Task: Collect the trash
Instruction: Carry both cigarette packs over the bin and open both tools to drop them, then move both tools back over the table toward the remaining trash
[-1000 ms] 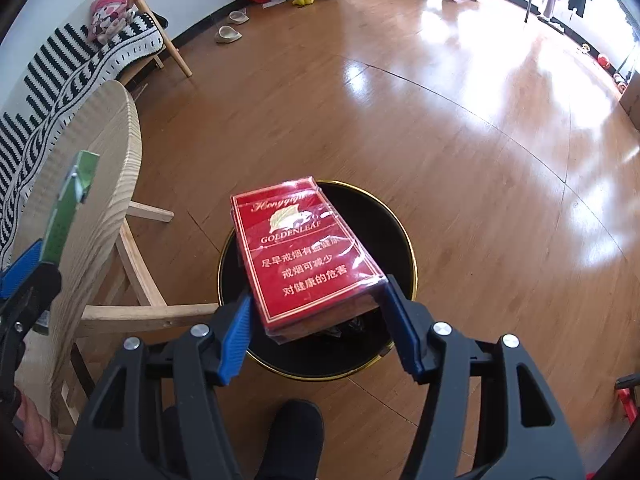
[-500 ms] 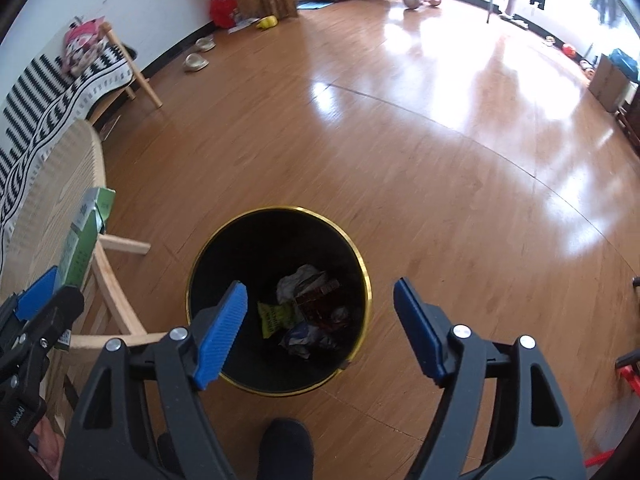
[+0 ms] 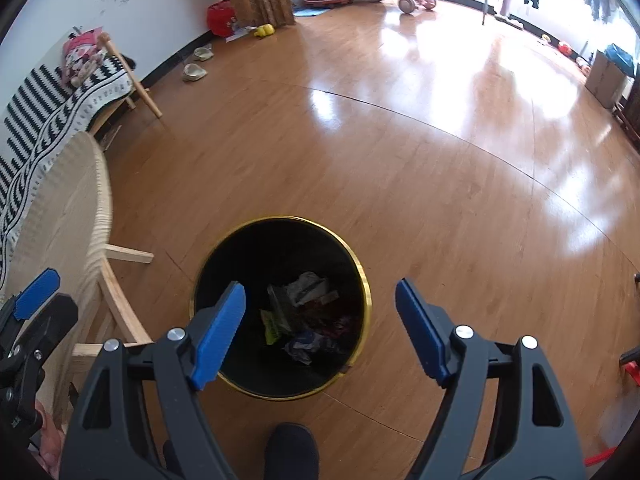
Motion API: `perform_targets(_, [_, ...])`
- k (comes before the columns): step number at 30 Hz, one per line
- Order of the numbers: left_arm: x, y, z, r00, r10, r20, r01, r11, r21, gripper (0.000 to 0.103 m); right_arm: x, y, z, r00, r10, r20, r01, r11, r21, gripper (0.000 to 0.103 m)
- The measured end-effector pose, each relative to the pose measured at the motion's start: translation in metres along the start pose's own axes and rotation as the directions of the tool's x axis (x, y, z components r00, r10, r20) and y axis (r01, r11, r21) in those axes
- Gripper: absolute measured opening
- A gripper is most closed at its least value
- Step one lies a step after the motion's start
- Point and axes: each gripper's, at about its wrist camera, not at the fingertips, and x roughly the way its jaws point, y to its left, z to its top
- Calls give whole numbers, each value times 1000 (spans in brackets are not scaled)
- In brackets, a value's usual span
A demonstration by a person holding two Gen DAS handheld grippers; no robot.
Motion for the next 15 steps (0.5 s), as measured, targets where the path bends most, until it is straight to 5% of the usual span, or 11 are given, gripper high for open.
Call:
perform_targets(7, [-69,70,-11,988,137,71,-131,988,-77,95,-18,100,-4,994,105,26,-99,981,-167,79])
perform_targets(11, [-119,137,-31,964,253,79,-234,953,-193,95,-28,182,-13,982,187,13,-176,942,-287,79])
perform_targets(15, [-175,212,-64,923,378,67,-339,884,-323,95,-41,281,-36,962,274,-20,-255,862,-439,79])
